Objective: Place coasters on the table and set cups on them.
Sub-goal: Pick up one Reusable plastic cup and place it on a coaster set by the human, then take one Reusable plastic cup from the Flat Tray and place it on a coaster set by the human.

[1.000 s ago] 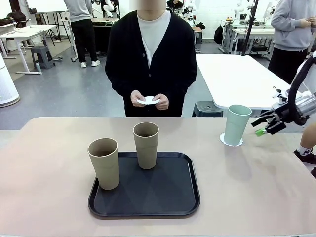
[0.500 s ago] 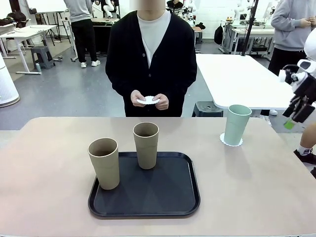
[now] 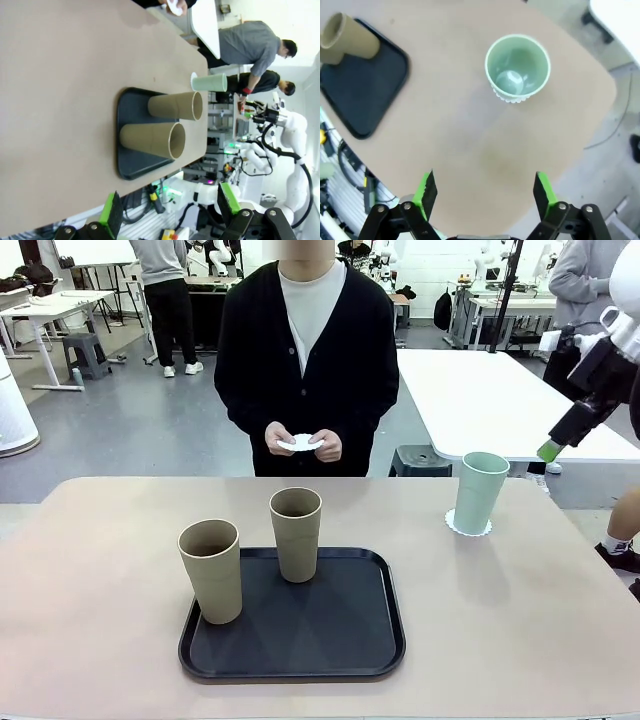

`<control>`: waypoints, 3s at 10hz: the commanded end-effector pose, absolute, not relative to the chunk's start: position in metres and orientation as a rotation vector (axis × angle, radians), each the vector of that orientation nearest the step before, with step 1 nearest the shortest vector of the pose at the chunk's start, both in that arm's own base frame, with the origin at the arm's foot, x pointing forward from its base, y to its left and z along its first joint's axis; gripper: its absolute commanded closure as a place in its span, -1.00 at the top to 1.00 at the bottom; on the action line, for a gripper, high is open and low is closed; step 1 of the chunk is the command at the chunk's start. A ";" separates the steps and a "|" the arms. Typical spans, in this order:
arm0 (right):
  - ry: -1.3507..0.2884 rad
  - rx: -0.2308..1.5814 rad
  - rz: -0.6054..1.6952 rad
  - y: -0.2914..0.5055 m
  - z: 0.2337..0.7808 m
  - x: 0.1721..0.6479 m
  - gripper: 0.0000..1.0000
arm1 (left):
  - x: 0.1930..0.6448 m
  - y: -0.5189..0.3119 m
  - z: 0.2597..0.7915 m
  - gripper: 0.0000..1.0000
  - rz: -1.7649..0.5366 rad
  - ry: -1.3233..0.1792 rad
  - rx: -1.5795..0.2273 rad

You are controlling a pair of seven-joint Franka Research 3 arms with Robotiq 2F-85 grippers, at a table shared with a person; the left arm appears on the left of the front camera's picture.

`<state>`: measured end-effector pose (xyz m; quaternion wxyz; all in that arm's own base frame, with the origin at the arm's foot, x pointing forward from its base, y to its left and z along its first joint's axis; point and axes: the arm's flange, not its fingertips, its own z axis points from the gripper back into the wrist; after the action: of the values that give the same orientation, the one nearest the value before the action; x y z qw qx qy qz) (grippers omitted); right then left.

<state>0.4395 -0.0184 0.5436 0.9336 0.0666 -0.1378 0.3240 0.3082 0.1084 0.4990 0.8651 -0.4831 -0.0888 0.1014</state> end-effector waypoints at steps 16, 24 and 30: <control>-0.287 0.524 0.540 -0.043 0.558 0.389 1.00 | 0.308 0.109 0.500 1.00 0.208 -0.195 -1.024; -0.348 1.278 0.175 -0.284 0.485 0.393 1.00 | 0.308 0.109 0.500 1.00 0.208 -0.195 -1.024; -0.284 1.256 0.164 -0.295 0.476 0.381 1.00 | 0.308 0.109 0.500 1.00 0.208 -0.195 -1.024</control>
<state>0.3795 -0.2957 0.4763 0.8011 0.5792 -0.1261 0.0825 0.3082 0.1087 0.4992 0.8651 -0.4831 -0.0891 0.1015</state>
